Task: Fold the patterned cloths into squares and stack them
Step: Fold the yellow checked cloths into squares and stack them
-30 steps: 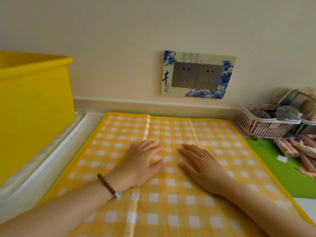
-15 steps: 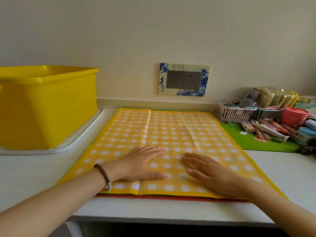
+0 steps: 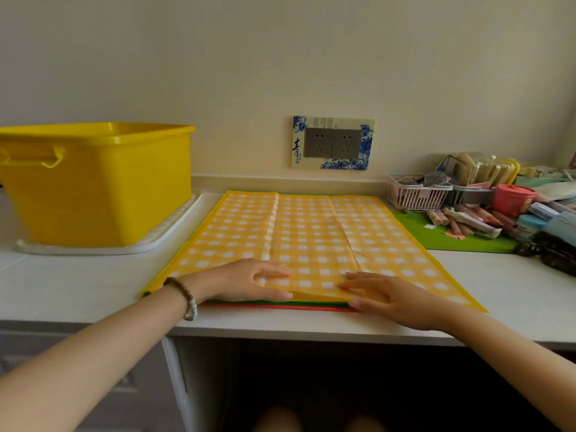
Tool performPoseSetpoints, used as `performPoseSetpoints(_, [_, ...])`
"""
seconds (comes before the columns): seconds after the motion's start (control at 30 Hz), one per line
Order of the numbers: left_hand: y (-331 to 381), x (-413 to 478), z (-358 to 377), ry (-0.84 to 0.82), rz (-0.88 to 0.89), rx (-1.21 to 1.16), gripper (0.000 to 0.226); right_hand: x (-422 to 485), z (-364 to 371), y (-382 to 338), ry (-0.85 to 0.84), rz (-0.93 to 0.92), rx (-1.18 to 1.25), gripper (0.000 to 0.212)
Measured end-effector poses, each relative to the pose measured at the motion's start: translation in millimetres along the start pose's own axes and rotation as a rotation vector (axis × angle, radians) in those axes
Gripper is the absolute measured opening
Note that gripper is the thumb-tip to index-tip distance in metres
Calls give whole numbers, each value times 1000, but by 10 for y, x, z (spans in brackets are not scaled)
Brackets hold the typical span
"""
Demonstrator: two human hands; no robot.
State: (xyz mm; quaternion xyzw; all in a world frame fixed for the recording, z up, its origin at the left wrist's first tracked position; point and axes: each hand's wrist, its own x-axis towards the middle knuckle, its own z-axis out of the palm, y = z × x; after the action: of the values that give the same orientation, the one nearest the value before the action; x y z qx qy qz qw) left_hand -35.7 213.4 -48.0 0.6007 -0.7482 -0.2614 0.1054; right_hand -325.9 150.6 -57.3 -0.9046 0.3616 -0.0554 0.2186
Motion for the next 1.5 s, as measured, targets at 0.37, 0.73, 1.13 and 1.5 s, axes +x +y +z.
performPoseSetpoints(0.37, [200, -26, -614, 188, 37, -38, 7, 67, -629, -104, 179, 28, -116, 13])
performPoseSetpoints(0.73, [138, 650, -1026, 953, 99, 451, 39, 1044, -1245, 94, 733, 27, -363, 20])
performPoseSetpoints(1.13, [-417, 1360, -507, 326, -116, 385, 84, 2129, -858, 858, 634, 179, -251, 20])
performPoseSetpoints(1.5, [-538, 1424, -228, 243, -216, 316, 66, 2101, -134, 195, 362, 69, -106, 41])
